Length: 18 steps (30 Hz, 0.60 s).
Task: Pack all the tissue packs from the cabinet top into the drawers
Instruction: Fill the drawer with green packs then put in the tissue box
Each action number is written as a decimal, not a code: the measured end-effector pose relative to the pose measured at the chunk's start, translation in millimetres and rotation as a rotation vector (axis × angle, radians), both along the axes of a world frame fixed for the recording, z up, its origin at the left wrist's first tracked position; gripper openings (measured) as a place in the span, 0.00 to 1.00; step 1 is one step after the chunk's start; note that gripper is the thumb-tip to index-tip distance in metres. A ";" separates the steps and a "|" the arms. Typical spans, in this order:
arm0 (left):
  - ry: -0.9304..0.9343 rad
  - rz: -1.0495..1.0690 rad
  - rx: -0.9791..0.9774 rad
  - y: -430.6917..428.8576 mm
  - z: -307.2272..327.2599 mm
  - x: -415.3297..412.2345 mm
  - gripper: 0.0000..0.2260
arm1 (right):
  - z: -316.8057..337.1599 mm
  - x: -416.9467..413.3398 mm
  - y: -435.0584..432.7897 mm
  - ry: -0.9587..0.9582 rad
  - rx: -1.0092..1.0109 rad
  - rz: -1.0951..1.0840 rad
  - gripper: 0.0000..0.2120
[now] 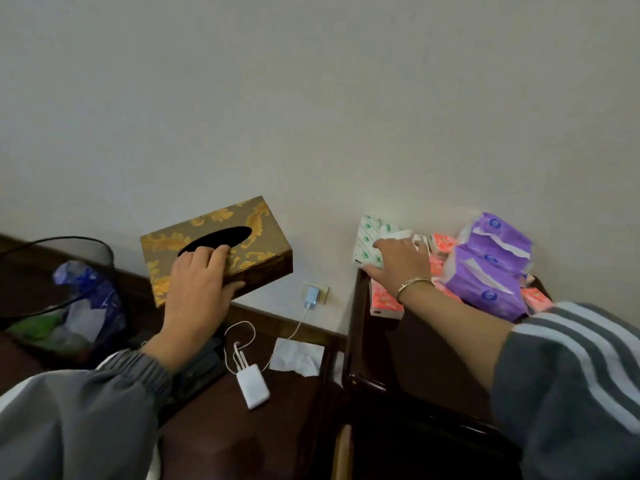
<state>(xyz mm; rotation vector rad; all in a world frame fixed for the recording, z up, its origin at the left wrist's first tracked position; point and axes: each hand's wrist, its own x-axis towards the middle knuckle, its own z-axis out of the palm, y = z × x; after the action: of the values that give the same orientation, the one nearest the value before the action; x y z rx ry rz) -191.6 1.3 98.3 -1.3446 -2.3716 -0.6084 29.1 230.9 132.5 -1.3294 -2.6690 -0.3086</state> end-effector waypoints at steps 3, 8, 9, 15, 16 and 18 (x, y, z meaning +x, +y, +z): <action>0.013 0.009 0.032 -3.9 -12.4 -15.0 0.26 | -5.8 -33.0 13.4 -0.066 -0.017 -0.092 0.21; -0.019 0.025 0.089 -3.0 -25.2 -25.4 0.26 | -23.8 -55.4 17.8 -0.184 0.005 -0.123 0.15; -0.023 0.024 0.096 -2.7 -26.8 -25.7 0.27 | -27.1 -56.3 19.3 -0.196 0.029 -0.118 0.12; -0.035 0.007 0.047 -4.8 -31.5 -22.3 0.27 | -31.9 -48.0 18.5 -0.199 0.186 0.007 0.10; -0.037 0.007 0.041 -5.1 -30.5 -19.4 0.27 | -28.6 -45.1 17.6 -0.170 0.214 0.020 0.10; -0.043 0.012 0.042 -4.8 -26.2 -12.3 0.27 | -15.2 -37.1 12.4 -0.039 0.266 0.035 0.07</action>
<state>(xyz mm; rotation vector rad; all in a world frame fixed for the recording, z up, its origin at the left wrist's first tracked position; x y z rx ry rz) -203.9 -3.5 72.1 -1.3114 -2.3848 -0.6868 -8.0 243.2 117.3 -1.2053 -2.5666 -0.6650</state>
